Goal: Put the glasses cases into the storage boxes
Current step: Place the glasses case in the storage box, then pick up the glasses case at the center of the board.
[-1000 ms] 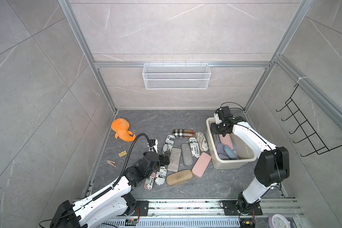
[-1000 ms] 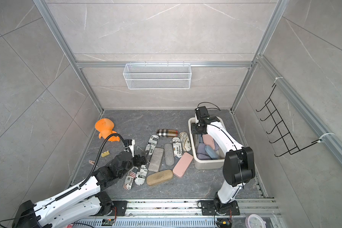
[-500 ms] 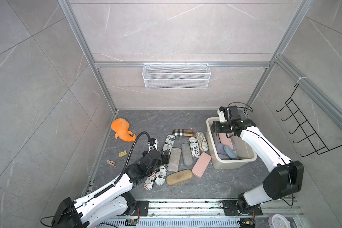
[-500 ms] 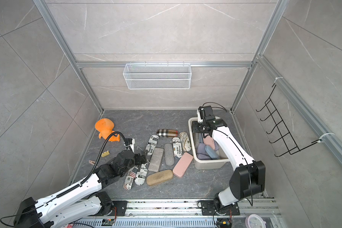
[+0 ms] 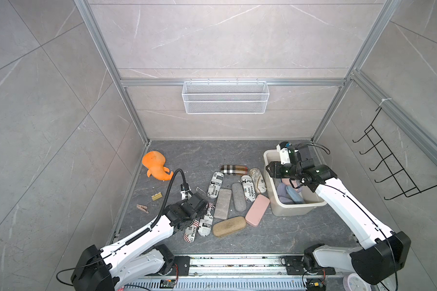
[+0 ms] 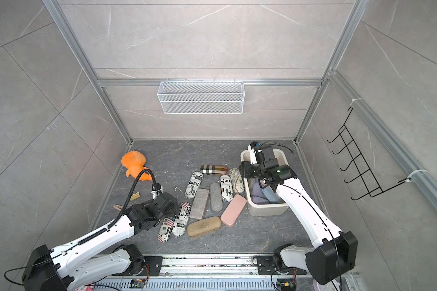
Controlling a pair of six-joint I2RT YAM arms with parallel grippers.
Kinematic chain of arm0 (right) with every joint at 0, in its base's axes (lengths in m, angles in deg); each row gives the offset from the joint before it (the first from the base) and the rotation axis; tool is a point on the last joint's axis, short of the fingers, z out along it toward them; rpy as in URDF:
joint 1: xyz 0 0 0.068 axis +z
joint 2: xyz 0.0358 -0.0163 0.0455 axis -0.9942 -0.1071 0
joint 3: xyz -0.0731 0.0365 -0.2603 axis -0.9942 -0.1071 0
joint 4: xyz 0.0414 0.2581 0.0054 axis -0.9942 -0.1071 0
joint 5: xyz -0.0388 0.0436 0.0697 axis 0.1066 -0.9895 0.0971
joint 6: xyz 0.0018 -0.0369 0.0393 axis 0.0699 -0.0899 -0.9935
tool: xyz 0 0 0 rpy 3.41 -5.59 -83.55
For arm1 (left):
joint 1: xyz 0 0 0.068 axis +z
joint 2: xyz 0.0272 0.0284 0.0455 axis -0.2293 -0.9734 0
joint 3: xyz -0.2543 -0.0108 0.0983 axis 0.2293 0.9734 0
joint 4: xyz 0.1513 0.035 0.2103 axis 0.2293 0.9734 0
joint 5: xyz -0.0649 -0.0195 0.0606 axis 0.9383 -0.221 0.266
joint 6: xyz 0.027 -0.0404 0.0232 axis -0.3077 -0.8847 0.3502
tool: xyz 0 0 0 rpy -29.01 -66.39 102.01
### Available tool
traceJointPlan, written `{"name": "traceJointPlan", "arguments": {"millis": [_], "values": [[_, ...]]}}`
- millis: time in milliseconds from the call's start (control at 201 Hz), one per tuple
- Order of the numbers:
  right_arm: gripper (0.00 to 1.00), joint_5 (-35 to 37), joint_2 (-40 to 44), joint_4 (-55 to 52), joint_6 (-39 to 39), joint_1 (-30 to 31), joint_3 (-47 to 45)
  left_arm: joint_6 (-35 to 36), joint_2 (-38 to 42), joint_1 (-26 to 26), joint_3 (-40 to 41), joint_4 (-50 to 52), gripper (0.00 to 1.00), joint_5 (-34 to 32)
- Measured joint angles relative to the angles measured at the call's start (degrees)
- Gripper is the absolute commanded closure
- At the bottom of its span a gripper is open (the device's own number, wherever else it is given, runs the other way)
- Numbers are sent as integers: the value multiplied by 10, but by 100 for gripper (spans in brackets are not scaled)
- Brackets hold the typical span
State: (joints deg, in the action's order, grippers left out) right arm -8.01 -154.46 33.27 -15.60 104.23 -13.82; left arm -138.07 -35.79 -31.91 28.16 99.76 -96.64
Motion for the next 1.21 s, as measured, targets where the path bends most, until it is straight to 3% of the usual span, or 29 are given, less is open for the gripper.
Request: {"name": "traceJointPlan", "arguments": {"millis": [145,504,957,1206], "values": [[41,0,0,6,0,3,-11,-26,2,15,35,18,20,52],[40,-2,16,28,0,6,-31,-60,-30,18,44,40,21,128],[38,-9,17,35,0,14,-36,-70,-51,60,79,11,20,131],[38,-9,19,35,0,18,-36,-69,-40,83,104,-14,25,133]]}}
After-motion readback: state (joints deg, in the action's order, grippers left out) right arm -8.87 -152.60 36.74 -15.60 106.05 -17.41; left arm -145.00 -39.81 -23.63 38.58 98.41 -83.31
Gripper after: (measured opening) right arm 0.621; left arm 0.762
